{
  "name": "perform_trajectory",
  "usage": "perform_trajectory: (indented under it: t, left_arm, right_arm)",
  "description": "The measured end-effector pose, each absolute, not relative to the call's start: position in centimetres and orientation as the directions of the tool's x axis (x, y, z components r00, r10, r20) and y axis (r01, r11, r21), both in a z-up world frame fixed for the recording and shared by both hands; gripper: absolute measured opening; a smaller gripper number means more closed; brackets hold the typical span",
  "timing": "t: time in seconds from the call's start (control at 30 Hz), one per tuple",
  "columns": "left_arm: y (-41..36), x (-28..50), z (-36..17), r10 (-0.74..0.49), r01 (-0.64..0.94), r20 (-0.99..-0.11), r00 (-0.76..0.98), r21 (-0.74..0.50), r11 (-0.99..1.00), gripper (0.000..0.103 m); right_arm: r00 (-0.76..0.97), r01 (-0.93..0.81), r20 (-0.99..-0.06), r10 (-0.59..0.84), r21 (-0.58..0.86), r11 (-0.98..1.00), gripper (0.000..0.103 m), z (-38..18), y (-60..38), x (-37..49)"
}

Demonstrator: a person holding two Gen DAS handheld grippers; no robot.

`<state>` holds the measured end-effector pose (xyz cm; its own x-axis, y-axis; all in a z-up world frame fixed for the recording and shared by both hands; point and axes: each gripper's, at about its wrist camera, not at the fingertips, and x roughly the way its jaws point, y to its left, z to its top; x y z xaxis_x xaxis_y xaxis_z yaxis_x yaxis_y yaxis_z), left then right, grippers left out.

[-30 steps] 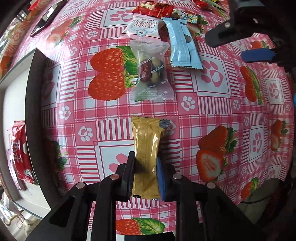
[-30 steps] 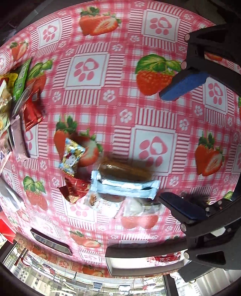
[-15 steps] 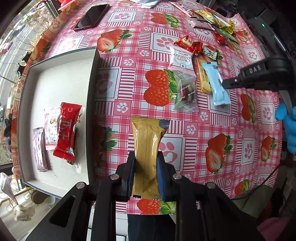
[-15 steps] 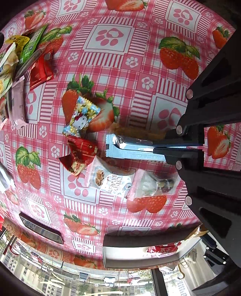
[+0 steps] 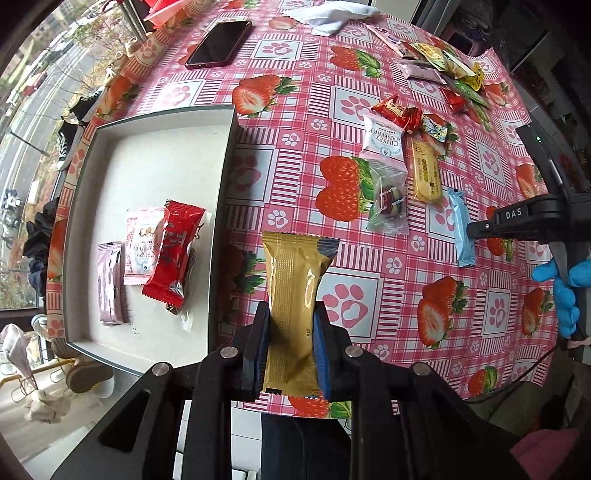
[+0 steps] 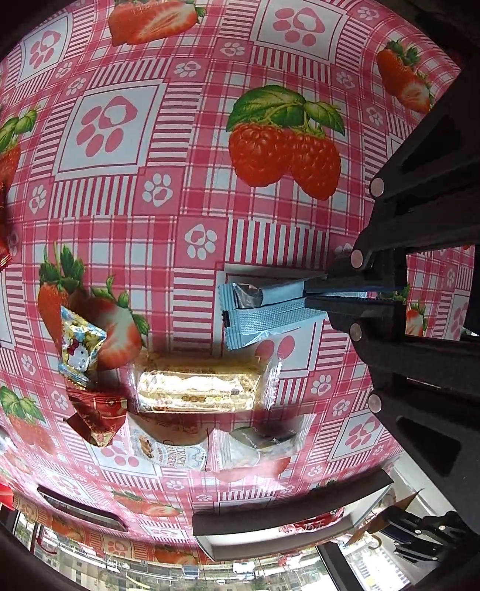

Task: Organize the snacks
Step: 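Carry the gold bar and blue packet into the box and open both tools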

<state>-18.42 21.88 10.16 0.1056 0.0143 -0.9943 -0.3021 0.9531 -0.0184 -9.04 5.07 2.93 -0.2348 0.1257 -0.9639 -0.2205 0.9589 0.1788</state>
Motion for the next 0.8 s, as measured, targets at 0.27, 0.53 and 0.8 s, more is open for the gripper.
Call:
perform_trajectory:
  t: [0.27,0.53,0.8]
  left_arm:
    - [22.9,-18.7,11.3,0.040,-0.345,-0.991,0.127,-0.007,0.939,0.024]
    - [22.8,-18.7,11.1,0.052,-0.339,-0.992,0.117,0.009,0.941,0.024]
    - [24.1,-19.9,11.6,0.069,-0.379,-0.992,0.109,0.022,0.925,0.024]
  right_arm:
    - [-0.102,-0.261,-0.987,0.123,0.146,0.954,0.102,5.3,4.5,-9.5]
    - [-0.147,-0.313,-0.986,0.083,0.126,0.941,0.074,3.0,8.2,-10.0]
    - [-0.184,-0.318,-0.976,0.117,0.172,0.932,0.024,2.3,9.0,-12.0]
